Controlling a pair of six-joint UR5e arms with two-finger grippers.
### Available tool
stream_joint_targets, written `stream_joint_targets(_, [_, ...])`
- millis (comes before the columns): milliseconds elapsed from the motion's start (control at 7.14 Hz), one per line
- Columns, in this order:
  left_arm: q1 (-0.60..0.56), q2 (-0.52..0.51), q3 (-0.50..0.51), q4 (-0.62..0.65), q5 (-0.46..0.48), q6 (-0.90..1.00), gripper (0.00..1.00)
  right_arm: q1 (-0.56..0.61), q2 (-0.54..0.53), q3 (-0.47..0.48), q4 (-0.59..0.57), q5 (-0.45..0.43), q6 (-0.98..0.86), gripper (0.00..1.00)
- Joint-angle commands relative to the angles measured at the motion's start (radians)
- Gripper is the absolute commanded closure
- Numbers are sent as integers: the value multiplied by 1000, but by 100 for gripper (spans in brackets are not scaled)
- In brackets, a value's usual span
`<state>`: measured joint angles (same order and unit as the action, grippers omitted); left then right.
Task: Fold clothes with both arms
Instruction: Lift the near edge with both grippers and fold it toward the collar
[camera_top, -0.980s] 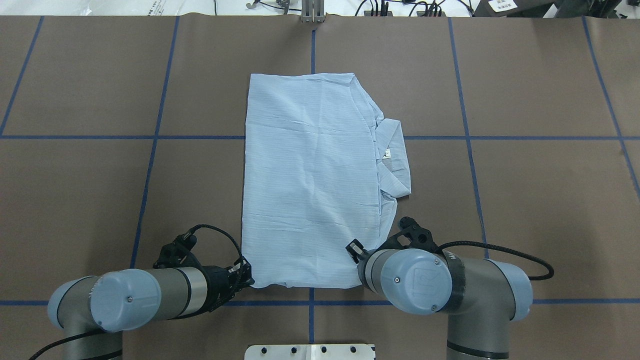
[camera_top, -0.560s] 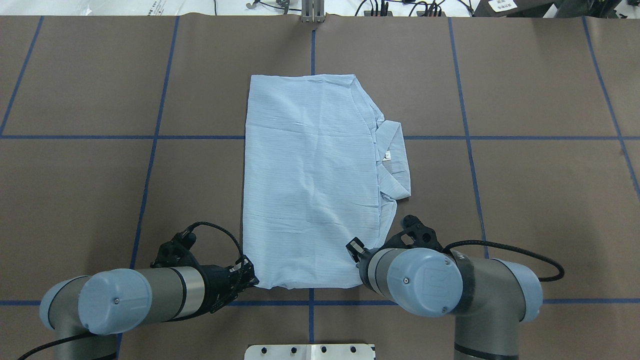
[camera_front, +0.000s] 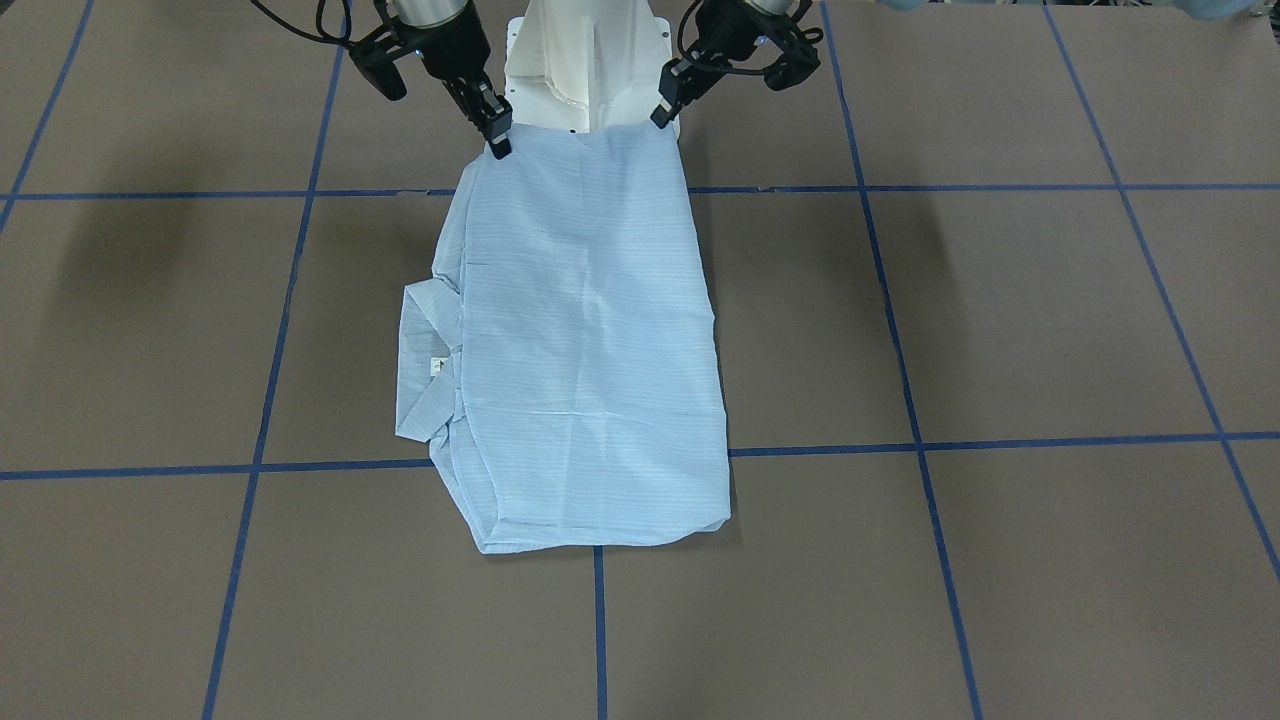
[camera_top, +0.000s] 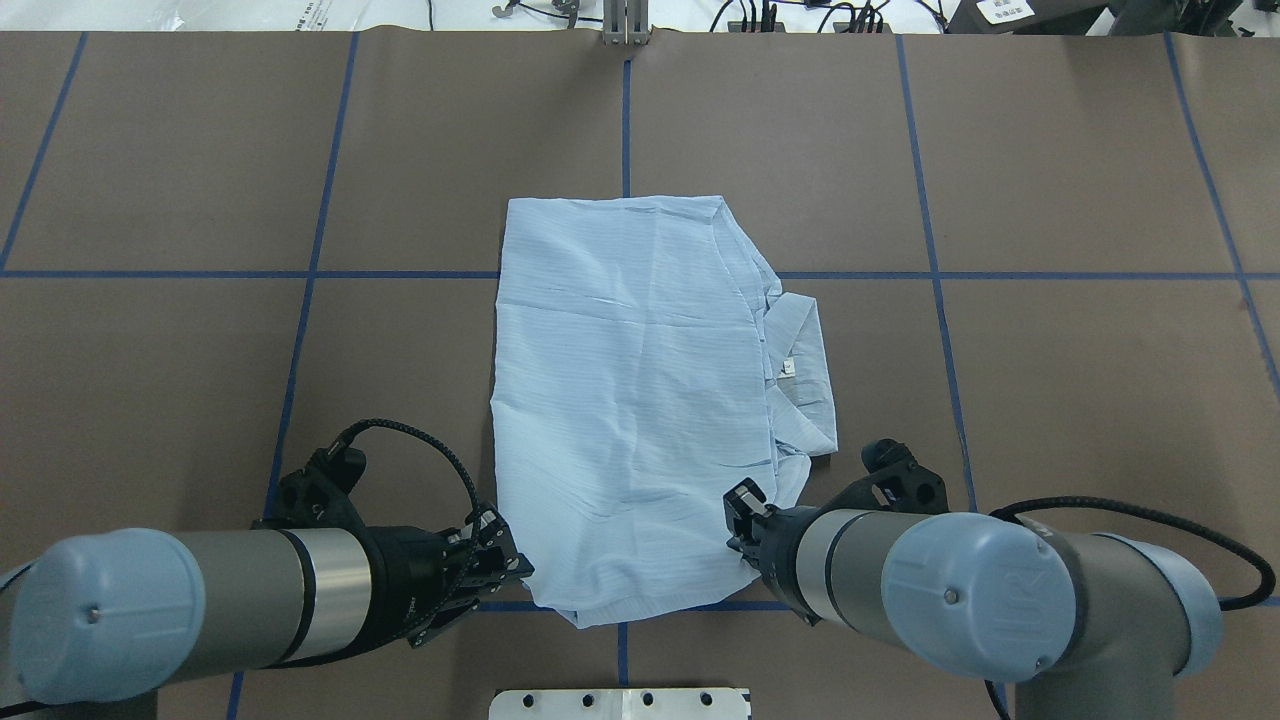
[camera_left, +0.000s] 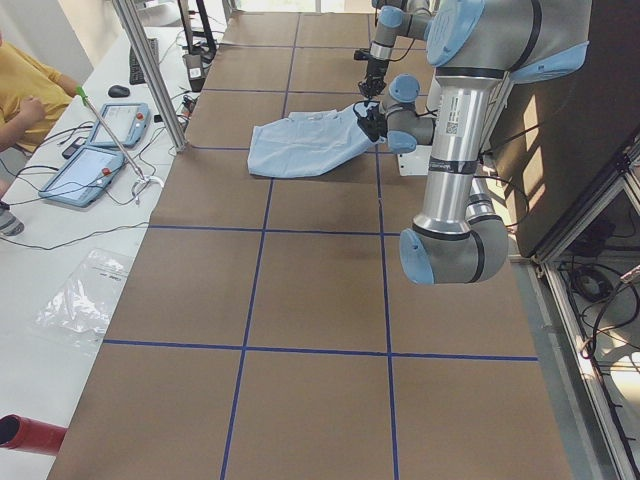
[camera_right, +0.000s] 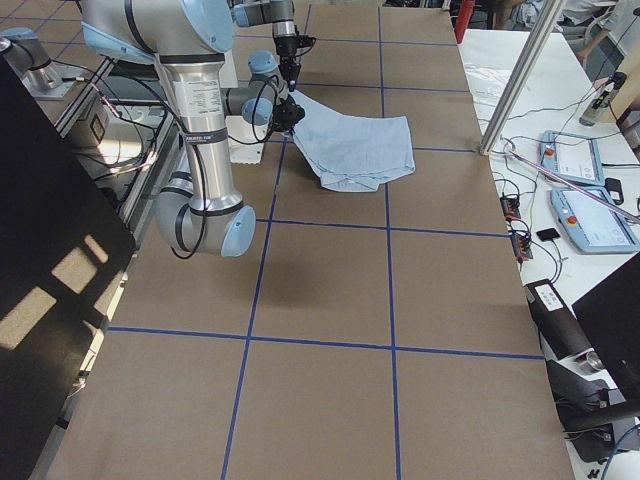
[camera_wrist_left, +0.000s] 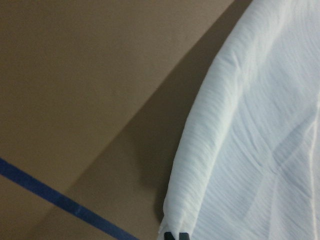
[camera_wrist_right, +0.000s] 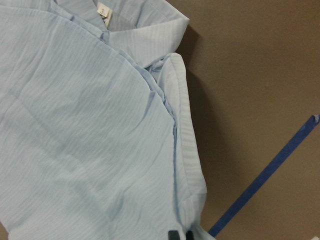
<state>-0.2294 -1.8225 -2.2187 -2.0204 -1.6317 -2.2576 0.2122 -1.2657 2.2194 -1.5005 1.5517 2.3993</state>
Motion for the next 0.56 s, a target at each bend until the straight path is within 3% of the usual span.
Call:
stream_joint_targets(0, [-179, -110, 44, 86, -101, 47, 100, 120, 85, -38, -76, 46, -70, 100])
stream_joint_targets(280, [-321, -245, 266, 78, -134, 145, 100, 270, 194, -200, -67, 111, -193, 100])
stream_joint_targets(420, [-376, -267, 333, 74, -151, 212, 100, 354, 233, -261, -66, 186, -262, 100])
